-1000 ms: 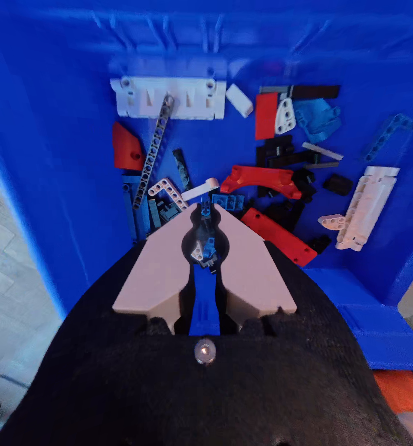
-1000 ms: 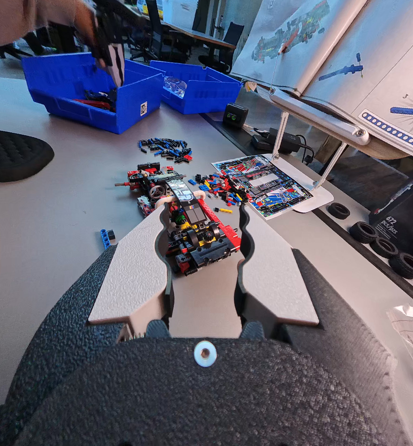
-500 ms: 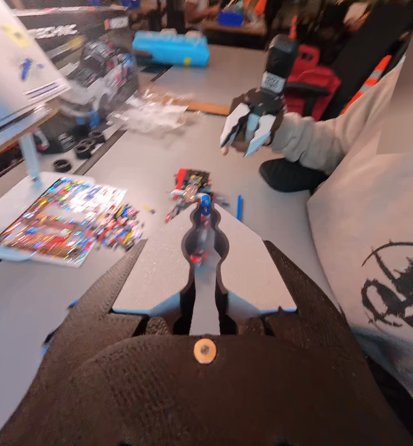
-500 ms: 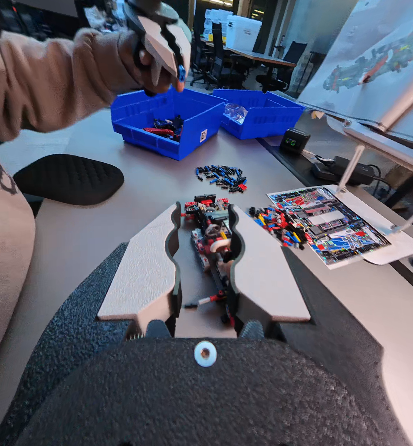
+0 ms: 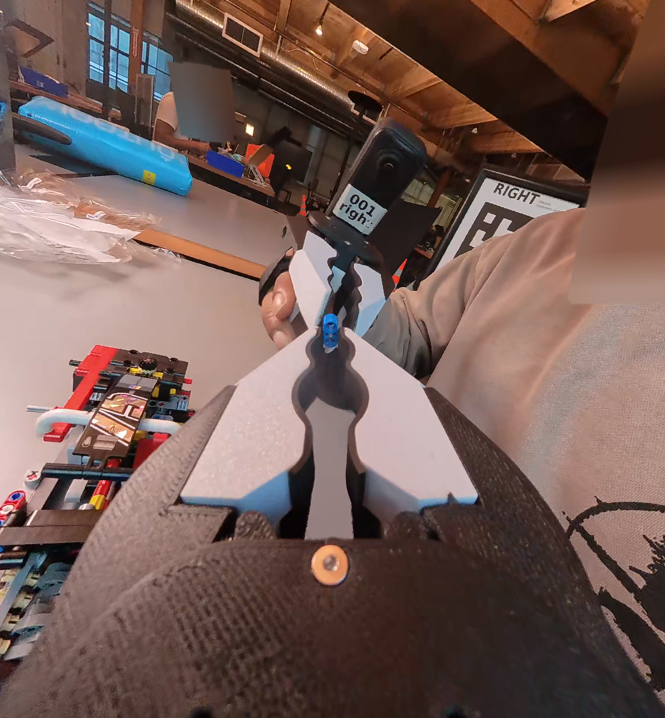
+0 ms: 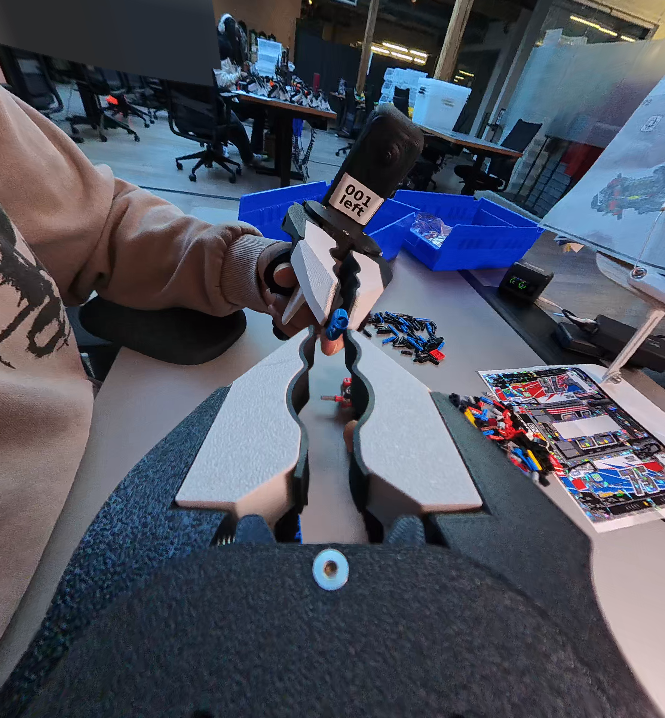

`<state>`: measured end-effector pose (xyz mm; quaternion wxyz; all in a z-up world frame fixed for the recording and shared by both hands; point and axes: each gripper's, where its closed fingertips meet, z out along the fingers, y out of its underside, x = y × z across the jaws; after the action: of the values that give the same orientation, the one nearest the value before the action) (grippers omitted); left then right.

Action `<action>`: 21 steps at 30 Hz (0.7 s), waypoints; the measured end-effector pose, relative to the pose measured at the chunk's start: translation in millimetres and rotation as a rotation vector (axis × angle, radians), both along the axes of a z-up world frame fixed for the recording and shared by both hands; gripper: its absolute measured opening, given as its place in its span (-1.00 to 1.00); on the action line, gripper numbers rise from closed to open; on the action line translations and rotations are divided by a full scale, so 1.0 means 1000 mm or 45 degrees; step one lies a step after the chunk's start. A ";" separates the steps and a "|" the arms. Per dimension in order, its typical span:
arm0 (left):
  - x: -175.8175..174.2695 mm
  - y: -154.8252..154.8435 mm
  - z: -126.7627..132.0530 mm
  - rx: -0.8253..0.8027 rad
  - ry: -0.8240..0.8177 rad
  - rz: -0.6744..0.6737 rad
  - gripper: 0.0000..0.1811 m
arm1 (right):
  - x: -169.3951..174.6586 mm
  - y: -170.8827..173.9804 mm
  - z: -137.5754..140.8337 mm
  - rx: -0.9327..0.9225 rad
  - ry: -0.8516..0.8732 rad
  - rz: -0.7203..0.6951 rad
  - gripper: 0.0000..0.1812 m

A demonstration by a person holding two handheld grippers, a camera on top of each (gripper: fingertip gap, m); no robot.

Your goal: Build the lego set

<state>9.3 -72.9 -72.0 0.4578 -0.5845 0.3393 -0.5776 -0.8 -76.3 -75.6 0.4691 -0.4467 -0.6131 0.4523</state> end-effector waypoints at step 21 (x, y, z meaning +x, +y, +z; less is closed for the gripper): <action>-0.008 0.006 -0.023 0.093 0.127 0.156 -0.88 | 0.002 0.010 -0.028 0.020 -0.161 -0.019 -0.95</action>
<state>1.3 -67.4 -94.5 0.4959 -0.6149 0.3463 -0.5060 1.1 -66.6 -103.4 0.4363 -0.4751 -0.6417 0.4149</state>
